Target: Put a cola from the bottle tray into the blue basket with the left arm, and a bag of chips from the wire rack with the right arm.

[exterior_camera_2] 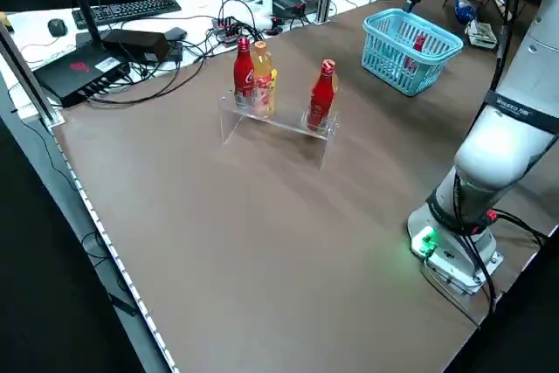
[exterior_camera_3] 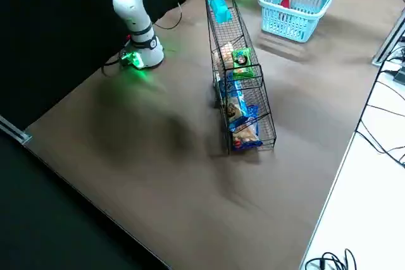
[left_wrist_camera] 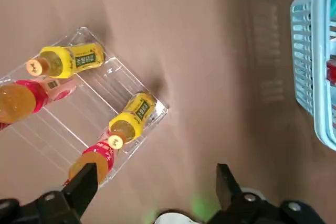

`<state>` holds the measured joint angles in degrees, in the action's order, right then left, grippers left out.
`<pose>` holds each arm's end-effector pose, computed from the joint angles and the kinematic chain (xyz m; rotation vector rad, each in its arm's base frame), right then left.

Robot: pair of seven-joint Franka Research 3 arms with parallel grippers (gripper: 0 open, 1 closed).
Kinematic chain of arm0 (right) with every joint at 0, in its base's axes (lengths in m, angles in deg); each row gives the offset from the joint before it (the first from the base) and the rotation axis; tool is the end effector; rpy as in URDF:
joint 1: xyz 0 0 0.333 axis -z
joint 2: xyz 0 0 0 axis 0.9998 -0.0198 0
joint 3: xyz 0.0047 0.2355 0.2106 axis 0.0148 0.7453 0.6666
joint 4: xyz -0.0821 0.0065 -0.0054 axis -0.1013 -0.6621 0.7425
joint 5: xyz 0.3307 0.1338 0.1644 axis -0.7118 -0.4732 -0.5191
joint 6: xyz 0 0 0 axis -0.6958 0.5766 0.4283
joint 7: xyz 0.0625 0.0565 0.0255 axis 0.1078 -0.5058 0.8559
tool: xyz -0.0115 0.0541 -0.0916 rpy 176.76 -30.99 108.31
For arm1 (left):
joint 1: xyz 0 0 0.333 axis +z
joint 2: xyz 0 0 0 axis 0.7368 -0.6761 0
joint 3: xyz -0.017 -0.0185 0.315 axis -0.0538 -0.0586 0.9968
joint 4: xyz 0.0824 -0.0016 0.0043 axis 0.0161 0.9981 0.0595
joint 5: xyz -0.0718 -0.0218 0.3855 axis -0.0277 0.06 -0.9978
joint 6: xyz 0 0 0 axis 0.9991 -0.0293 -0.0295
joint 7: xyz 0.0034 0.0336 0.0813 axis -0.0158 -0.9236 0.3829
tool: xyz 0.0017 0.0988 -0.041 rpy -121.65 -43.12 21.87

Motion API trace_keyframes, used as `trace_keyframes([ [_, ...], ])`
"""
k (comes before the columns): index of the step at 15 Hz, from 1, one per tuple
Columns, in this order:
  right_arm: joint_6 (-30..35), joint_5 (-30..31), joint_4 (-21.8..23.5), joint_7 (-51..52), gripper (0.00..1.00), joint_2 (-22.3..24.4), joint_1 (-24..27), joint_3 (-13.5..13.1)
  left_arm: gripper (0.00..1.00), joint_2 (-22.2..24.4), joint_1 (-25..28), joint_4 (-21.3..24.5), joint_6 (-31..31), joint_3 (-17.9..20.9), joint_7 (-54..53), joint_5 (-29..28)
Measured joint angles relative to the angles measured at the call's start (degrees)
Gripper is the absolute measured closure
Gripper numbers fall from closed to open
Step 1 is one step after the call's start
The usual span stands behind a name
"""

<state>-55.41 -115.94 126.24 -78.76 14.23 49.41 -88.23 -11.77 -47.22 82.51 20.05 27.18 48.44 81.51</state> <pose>0.5844 0.4531 0.3785 -2.7113 -0.1239 -0.0681 0.5478 -0.1811 0.5730 -2.9871 0.3403 0.2156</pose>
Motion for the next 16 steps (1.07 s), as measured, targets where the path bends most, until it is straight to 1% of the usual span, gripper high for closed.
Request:
trace_keyframes([
  [1,0.02,0.53,0.0,0.0,0.8,0.0,0.04,-0.08,0.0,0.17,0.42,-0.09,0.0,0.15,-0.03,0.0],
  [2,0.02,0.87,0.0,0.0,0.77,0.0,0.1,-0.14,0.0,0.41,0.34,-0.19,0.0,1.09,-0.05,0.0],
  [3,0.02,1.03,-0.01,0.0,0.77,0.0,0.2,-0.22,0.0,0.76,-0.85,-0.24,0.0,3.72,-0.11,0.27],
  [4,0.04,1.17,-0.02,0.0,0.77,0.0,0.33,-0.37,0.0,1.2,-3.21,-0.3,0.0,8.08,-0.23,1.91],
  [5,1.96,1.74,-0.13,0.0,0.77,0.04,1.17,-0.72,0.0,2.92,-8.83,-0.44,-0.04,19.06,-0.97,8.18],
  [6,4.36,2.38,-0.26,0.04,0.77,0.12,1.94,-0.9,0.0,4.35,-10.03,-0.21,-0.47,22.26,-2.02,9.84],
  [7,6.92,3.23,-0.55,0.22,0.77,0.36,2.9,-0.98,0.0,5.92,-10.15,0.31,-1.03,23.44,-2.76,10.22],
  [9,12.79,4.12,-1.35,1.14,0.77,1.87,5.29,-1.08,0.0,8.34,-10.18,1.5,-1.37,23.45,-3.39,9.52],
  [11,18.25,4.24,-1.77,1.9,0.77,4.77,8.01,-1.16,0.0,9.02,-10.02,2.14,-1.37,22.29,-3.39,7.86],
  [12,20.97,4.42,-1.9,2.36,0.77,6.58,9.54,-1.2,0.0,8.93,-9.01,2.34,-1.31,20.72,-3.39,7.11],
  [14,26.45,5.78,-2.08,3.64,0.78,10.39,12.88,-1.26,0.0,8.48,-5.12,2.76,-1.16,16.2,-3.37,5.9],
  [15,29.27,6.35,-2.13,4.41,0.78,12.31,14.74,-1.3,0.0,8.22,-3.66,2.92,-1.1,14.66,-3.37,5.46],
  [16,31.82,6.58,-2.17,5.4,0.79,14.22,16.75,-1.34,0.0,7.95,-2.97,2.97,-1.07,13.94,-3.34,5.3],
])
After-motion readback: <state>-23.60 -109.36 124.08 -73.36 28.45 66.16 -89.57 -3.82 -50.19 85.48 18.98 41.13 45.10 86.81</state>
